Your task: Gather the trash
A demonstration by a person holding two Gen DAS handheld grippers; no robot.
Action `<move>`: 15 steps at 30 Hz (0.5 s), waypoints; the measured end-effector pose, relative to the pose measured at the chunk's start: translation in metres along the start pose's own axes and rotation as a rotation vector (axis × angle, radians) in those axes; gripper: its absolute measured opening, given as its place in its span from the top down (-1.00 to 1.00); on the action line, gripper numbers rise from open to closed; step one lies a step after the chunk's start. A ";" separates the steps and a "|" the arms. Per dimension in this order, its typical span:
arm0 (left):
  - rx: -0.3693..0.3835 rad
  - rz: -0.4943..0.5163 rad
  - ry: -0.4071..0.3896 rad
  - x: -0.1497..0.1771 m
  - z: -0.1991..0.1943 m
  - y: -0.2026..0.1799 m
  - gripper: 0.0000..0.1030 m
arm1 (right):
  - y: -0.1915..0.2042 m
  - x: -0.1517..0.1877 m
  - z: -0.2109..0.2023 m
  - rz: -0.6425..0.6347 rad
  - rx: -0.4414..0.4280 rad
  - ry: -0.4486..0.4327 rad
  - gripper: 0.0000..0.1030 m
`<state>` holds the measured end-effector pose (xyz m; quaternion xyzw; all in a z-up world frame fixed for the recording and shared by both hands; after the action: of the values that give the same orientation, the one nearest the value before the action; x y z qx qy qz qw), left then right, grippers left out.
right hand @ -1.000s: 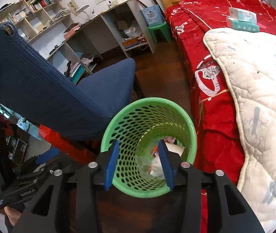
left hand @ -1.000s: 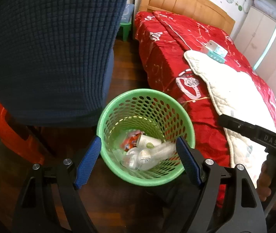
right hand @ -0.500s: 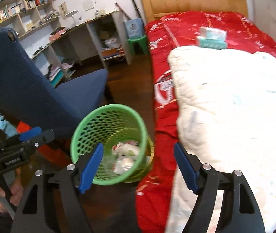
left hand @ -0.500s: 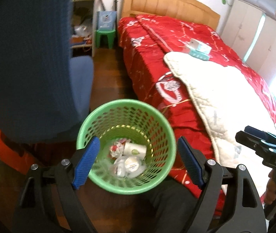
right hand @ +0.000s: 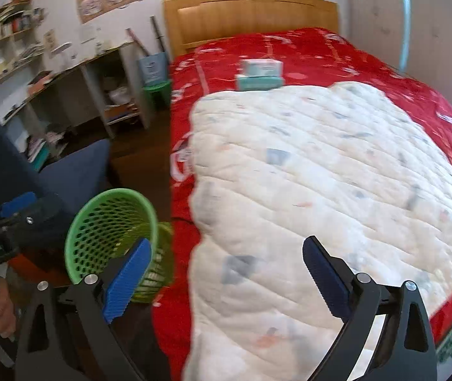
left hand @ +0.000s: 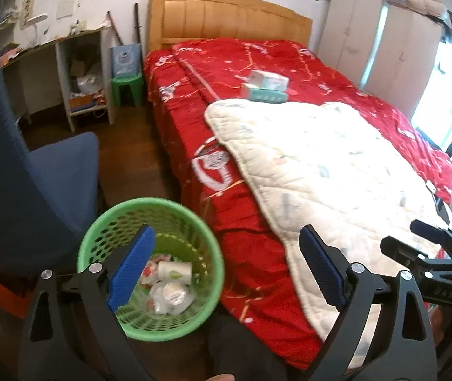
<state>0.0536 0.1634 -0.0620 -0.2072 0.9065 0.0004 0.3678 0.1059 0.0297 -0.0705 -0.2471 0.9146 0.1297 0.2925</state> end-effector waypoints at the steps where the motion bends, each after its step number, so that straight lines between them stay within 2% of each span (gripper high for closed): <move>1: 0.008 0.003 -0.002 0.000 0.000 -0.005 -0.78 | -0.009 0.002 -0.004 0.011 0.019 -0.004 -0.81; 7: 0.043 0.045 -0.023 -0.004 -0.003 -0.038 -0.80 | -0.052 0.005 -0.029 0.049 0.122 -0.048 -0.82; 15: 0.042 0.090 -0.057 -0.009 -0.009 -0.061 -0.87 | -0.083 0.009 -0.051 0.107 0.161 -0.090 -0.83</move>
<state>0.0764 0.1097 -0.0400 -0.1584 0.9038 0.0036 0.3976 0.1192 -0.0634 -0.0430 -0.1674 0.9200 0.0824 0.3446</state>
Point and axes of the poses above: each gripper's, at about its wrist camera, not at the fingertips, and z roughly the way its jaws point, y to its left, x to its underside, the point moved 8 cm from there along z, roughly the way its jaws point, and after that the axes turned 4 degrees about y, right-handed, at the moved point
